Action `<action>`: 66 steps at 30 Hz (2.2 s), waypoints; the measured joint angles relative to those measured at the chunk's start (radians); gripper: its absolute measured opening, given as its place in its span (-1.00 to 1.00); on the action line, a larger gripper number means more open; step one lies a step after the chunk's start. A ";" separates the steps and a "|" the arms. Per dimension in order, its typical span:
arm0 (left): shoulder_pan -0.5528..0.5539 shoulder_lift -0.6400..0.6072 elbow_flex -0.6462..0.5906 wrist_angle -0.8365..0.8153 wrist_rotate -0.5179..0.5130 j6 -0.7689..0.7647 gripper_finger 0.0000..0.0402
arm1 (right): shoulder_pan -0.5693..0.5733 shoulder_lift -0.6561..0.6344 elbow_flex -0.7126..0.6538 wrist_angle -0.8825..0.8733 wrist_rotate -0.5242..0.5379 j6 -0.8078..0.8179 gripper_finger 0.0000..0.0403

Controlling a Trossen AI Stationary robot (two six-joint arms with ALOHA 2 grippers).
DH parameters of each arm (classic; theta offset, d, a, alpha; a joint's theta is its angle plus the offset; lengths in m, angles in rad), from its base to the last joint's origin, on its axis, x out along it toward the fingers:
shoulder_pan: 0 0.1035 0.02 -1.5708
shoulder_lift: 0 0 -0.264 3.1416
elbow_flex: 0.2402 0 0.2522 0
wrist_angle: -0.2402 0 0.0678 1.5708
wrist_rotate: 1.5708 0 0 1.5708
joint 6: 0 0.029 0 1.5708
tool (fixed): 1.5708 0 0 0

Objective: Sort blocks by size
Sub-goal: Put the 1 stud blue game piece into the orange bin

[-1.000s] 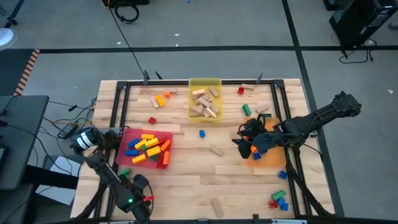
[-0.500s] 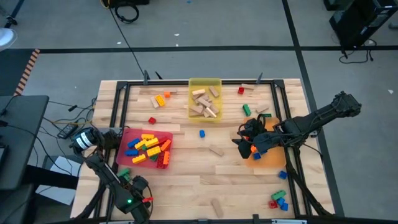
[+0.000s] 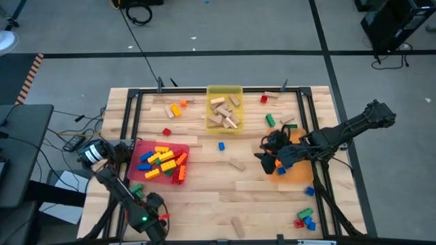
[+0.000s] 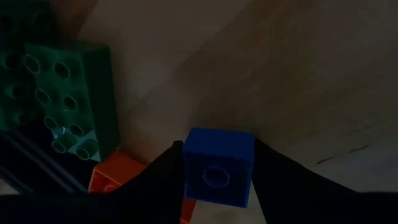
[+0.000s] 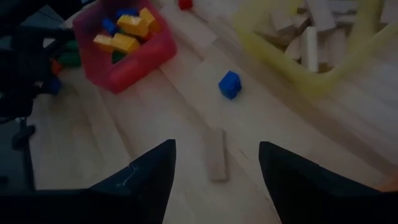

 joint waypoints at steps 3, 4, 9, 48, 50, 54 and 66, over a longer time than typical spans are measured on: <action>0.031 0.001 0.001 -0.005 0.010 0.046 -0.17 | 0.000 0.000 0.000 0.000 -0.064 -0.021 0.21; 0.043 0.002 0.003 -0.007 0.009 0.057 -0.17 | 0.000 0.000 0.000 0.000 -0.089 -0.026 0.21; 0.128 0.003 0.039 0.014 -0.059 0.142 -0.17 | 0.000 0.000 0.000 -0.001 -0.158 -0.034 0.22; 1.126 0.002 0.473 0.634 0.196 1.121 -0.17 | 0.146 0.000 0.000 -0.188 0.316 0.239 0.17; 1.164 0.003 0.472 0.673 0.266 1.099 -0.17 | 0.144 0.002 0.000 -0.157 0.404 0.221 0.18; 1.222 0.003 0.472 0.743 0.372 1.071 -0.17 | 0.103 0.010 0.000 -0.083 0.473 0.102 0.17; 1.280 0.005 0.472 0.879 0.625 1.032 -0.17 | -0.016 0.100 0.000 0.380 0.473 -0.658 0.40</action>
